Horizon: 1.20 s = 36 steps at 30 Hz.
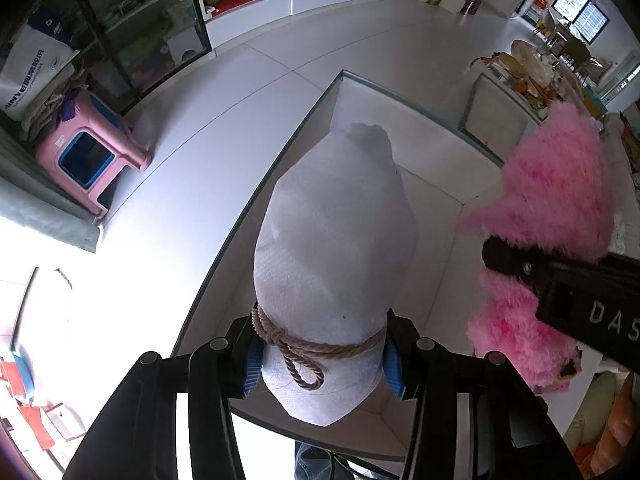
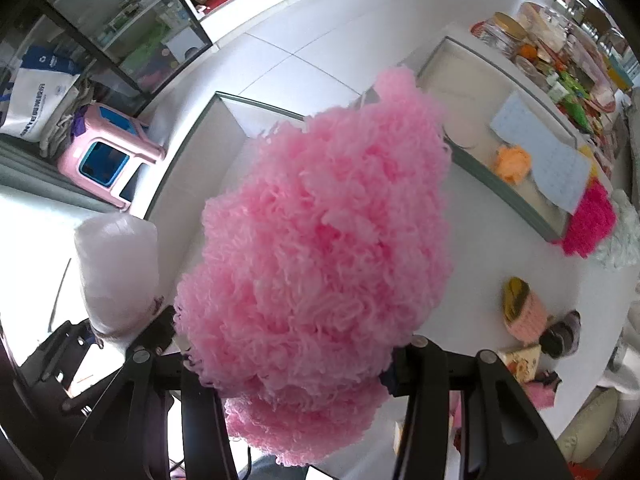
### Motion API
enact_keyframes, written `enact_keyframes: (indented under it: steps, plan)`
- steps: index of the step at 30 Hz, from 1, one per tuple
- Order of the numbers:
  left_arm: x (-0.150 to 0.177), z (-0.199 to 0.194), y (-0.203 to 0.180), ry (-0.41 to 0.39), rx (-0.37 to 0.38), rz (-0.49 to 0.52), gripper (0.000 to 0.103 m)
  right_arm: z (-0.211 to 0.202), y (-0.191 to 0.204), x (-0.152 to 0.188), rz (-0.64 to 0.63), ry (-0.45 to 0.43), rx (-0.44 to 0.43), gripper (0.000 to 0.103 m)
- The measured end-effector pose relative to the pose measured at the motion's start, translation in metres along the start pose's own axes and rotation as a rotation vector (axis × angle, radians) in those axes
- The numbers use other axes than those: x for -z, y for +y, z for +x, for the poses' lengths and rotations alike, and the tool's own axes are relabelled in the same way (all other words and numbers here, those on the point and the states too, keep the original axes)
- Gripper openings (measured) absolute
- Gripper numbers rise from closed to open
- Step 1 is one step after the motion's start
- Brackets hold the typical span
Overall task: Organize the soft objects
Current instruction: 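Lift and carry the slipper with the right gripper while the left carries the bundle to the box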
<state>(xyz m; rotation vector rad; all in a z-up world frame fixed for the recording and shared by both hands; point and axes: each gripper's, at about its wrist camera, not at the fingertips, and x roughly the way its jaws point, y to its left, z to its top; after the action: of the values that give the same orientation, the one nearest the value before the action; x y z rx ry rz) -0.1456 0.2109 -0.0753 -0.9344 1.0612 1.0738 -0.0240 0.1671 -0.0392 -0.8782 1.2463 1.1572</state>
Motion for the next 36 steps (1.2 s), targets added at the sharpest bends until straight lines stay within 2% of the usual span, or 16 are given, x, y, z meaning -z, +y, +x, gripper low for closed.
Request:
enact_keyframes:
  steps: [13, 20, 26, 36]
  plan:
    - [0.002, 0.038, 0.005, 0.069, 0.008, 0.0, 0.05, 0.031, 0.022, -0.028, -0.092, -0.052, 0.028, 0.053]
    - [0.01, 0.061, 0.009, 0.128, 0.02, 0.01, 0.05, 0.058, 0.029, -0.027, -0.158, -0.009, 0.065, 0.053]
    - [0.016, 0.073, 0.016, 0.161, -0.004, 0.027, 0.05, 0.071, 0.015, -0.016, -0.128, 0.059, 0.1, 0.053]
    - [0.014, 0.086, 0.019, 0.18, -0.036, 0.116, 0.05, 0.071, -0.015, 0.007, -0.027, 0.113, 0.108, 0.053]
